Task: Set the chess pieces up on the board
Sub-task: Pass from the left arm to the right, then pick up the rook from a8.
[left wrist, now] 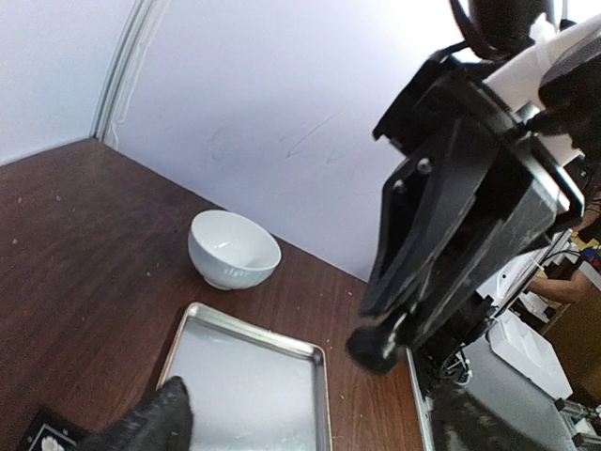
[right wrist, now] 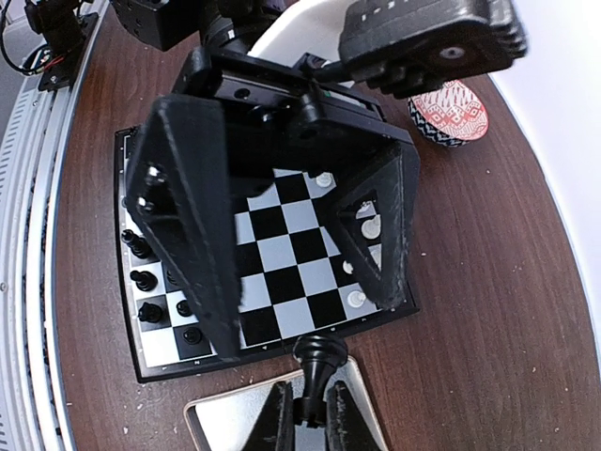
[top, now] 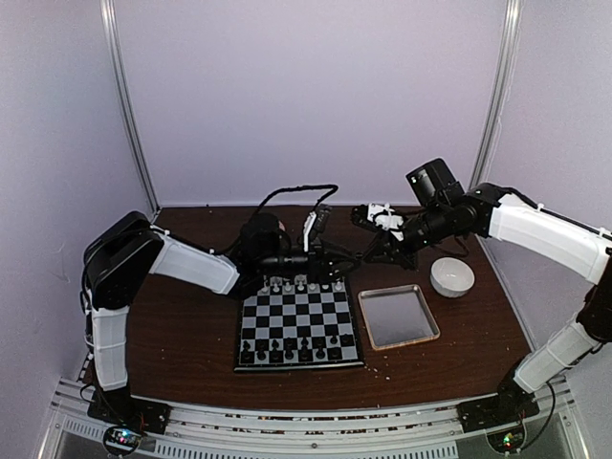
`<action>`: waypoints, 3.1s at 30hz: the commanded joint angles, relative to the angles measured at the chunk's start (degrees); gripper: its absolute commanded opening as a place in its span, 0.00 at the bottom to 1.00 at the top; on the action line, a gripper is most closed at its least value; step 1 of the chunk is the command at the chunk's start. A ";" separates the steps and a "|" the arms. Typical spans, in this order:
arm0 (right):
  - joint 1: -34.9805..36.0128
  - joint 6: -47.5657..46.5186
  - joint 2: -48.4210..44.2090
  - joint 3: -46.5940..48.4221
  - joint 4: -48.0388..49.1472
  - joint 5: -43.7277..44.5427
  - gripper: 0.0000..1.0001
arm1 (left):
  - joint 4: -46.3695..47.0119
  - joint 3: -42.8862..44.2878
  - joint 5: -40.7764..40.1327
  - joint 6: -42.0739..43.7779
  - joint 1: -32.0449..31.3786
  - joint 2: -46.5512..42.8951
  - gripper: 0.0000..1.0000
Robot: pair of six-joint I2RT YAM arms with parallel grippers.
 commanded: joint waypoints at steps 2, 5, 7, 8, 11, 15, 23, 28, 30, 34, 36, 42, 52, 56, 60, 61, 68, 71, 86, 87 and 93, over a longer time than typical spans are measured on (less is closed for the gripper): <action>-0.40 -1.38 -0.11 3.00 -6.09 1.14 0.07 | 4.01 -6.95 -0.10 -0.45 3.26 -5.92 0.98; 0.08 -2.58 0.42 3.48 -9.82 0.74 0.07 | -2.46 -9.92 -1.51 4.23 5.76 -11.77 0.98; 1.08 -3.63 1.13 3.88 -12.51 0.56 0.07 | -10.90 -10.44 -4.59 9.89 6.83 -16.32 0.98; 1.91 -4.36 1.78 4.39 -14.42 0.70 0.07 | -17.09 -9.79 -7.41 13.52 7.01 -18.79 0.98; 5.10 -5.67 4.27 6.03 -19.59 1.69 0.07 | -36.78 -4.86 -17.15 23.28 7.12 -24.85 0.98; 9.11 -5.85 8.43 7.67 -23.51 2.82 0.07 | -53.28 0.36 -35.66 26.45 7.98 -31.75 0.98; 16.72 -6.22 19.45 13.25 -30.95 7.89 0.07 | -52.93 -4.57 -63.07 36.54 9.48 -42.98 0.98; 18.99 -6.20 24.63 16.21 -33.73 9.63 0.07 | -50.64 -9.27 -66.88 37.54 10.91 -46.17 0.98; 19.70 -6.46 26.09 16.99 -34.53 10.61 0.07 | -50.61 -9.51 -67.20 37.34 10.96 -46.78 0.98; 20.44 -6.57 28.94 19.61 -37.25 12.32 0.07 | -50.85 -9.09 -65.88 36.64 11.03 -47.60 0.98; 20.57 -6.38 29.99 20.66 -38.28 12.77 0.07 | -51.05 -9.08 -65.76 36.38 11.02 -47.87 0.98; 20.99 -5.85 32.09 22.27 -39.77 13.81 0.07 | -51.33 -9.08 -65.02 35.62 11.03 -48.54 0.98; 21.10 -5.33 34.90 24.25 -40.57 14.35 0.08 | -51.40 -9.08 -65.13 35.42 11.03 -48.45 0.98; 21.12 -5.50 35.97 24.68 -41.19 14.52 0.08 | -51.49 -9.08 -65.21 35.42 10.99 -48.54 0.98; 21.15 -5.41 36.53 25.06 -41.11 14.61 0.08 | -51.57 -9.08 -65.00 35.38 11.01 -48.46 0.98; 21.17 -5.37 36.72 25.28 -41.20 14.73 0.08 | -51.62 -9.08 -64.96 35.34 11.03 -48.39 0.98; 21.11 -5.16 38.42 25.91 -41.23 15.29 0.09 | -51.86 -9.03 -64.86 35.33 11.01 -48.32 0.98; 21.11 -5.15 38.80 26.19 -41.06 15.23 0.09 | -51.84 -9.01 -64.86 35.34 11.03 -48.32 0.98; 21.15 -4.80 40.20 26.93 -41.12 16.82 0.12 | -52.10 -9.04 -64.40 35.13 11.03 -48.28 0.98; 21.17 -4.80 40.35 26.93 -41.08 16.97 0.12 | -52.15 -8.99 -64.30 35.15 11.01 -48.28 0.98; 21.15 -4.73 40.51 26.62 -40.88 17.16 0.14 | -52.11 -8.99 -64.23 35.09 11.03 -48.19 0.98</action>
